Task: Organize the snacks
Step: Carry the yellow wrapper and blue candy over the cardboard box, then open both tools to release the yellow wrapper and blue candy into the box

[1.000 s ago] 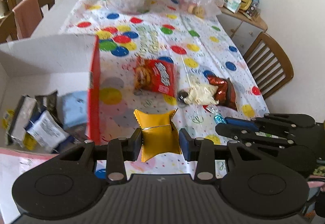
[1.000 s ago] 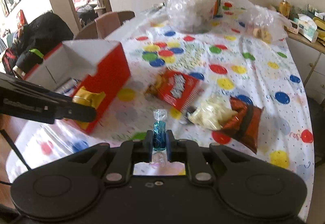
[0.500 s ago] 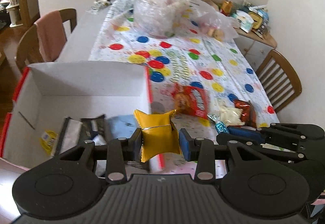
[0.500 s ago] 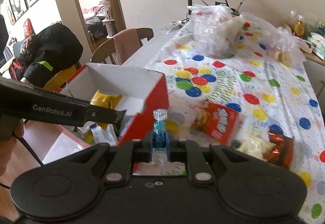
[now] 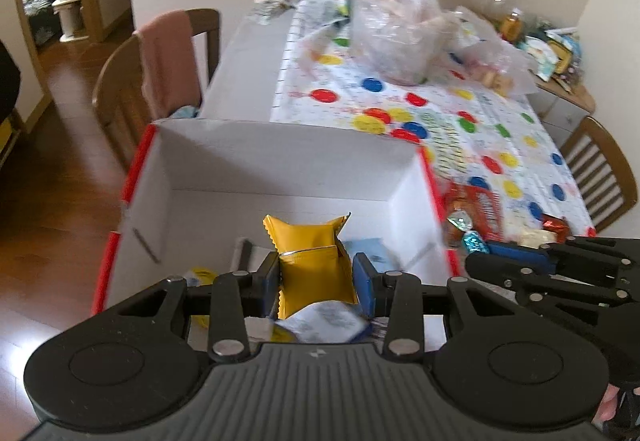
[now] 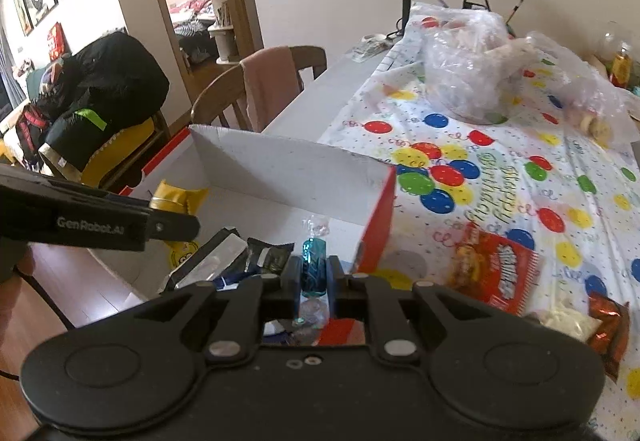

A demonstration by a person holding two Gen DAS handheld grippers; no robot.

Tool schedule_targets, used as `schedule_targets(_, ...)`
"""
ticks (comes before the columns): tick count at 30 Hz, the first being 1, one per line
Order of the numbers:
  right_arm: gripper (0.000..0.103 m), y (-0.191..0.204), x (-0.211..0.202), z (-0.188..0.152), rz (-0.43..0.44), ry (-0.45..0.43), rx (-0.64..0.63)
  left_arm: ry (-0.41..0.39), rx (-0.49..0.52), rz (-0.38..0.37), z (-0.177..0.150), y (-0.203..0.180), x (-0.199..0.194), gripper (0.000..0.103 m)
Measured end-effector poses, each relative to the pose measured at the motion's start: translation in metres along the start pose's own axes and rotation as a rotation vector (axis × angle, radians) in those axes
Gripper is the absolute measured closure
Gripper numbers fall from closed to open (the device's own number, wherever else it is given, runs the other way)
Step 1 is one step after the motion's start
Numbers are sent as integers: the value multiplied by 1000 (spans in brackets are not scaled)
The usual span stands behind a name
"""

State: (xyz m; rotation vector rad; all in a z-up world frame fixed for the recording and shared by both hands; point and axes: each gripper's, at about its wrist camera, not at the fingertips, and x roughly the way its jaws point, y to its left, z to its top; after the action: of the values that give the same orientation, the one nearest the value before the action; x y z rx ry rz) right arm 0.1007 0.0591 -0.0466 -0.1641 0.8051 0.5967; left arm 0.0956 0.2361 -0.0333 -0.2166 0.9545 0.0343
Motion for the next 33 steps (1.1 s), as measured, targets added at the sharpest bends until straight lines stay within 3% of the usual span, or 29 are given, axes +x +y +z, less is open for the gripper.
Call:
schedule_targets(12,92,24,69,15,-31,98,-73,90,-20,72,15,56,42,64)
schedule_targets(25,92,35,111,10,-49,206,-128,212,54,116,11,57,84,64)
schedule_targets(33,88,36,111,7,-45,210,-136,242,61,137,8,56,93,62)
